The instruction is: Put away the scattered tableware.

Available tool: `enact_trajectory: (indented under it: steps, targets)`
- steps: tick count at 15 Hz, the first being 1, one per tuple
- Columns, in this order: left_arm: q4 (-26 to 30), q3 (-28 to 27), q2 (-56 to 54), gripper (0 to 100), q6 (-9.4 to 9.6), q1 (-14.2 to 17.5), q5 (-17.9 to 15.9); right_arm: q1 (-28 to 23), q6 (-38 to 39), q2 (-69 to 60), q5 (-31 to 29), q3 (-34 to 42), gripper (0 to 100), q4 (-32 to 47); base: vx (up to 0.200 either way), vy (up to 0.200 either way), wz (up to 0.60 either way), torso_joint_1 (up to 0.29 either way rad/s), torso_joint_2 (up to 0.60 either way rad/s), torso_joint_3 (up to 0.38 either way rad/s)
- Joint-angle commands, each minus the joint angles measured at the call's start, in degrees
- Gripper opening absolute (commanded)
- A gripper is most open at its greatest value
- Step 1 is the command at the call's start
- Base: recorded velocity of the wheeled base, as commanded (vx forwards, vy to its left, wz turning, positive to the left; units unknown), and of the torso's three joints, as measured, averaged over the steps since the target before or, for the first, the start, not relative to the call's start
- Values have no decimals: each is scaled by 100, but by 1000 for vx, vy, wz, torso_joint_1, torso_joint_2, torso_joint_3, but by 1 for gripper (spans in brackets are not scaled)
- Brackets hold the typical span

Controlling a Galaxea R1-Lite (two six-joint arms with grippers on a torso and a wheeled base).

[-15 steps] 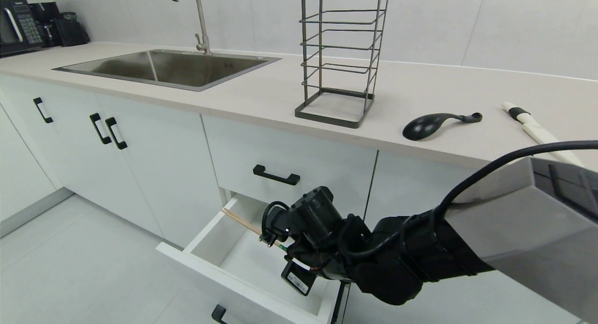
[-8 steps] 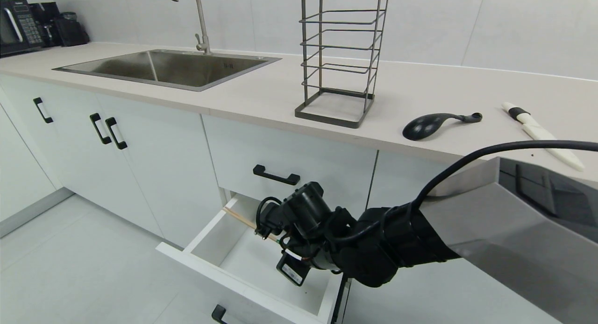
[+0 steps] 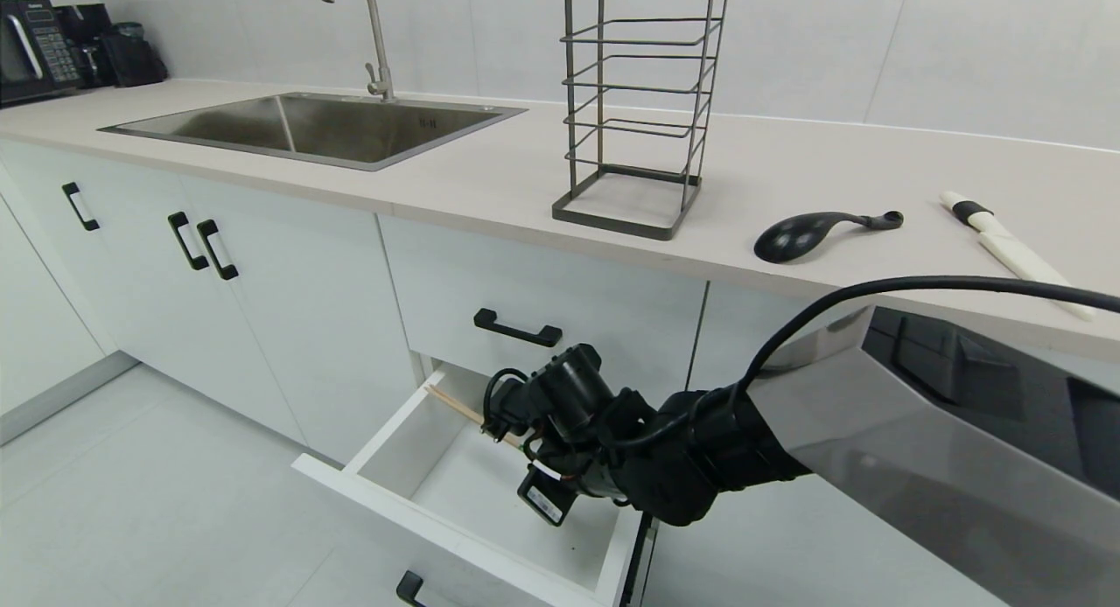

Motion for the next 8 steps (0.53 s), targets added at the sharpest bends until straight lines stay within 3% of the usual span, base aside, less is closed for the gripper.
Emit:
enact_trajectory:
  steps: [1, 8]
  targets:
    - [-1, 0, 0, 100, -1, 0, 0, -16, 1, 54, 7, 18, 0, -2, 0, 0, 0, 0, 0, 0]
    - [-1, 0, 0, 100, -1, 0, 0, -51, 37, 248, 15, 203, 0, -178, 0, 0, 0, 0, 0, 0]
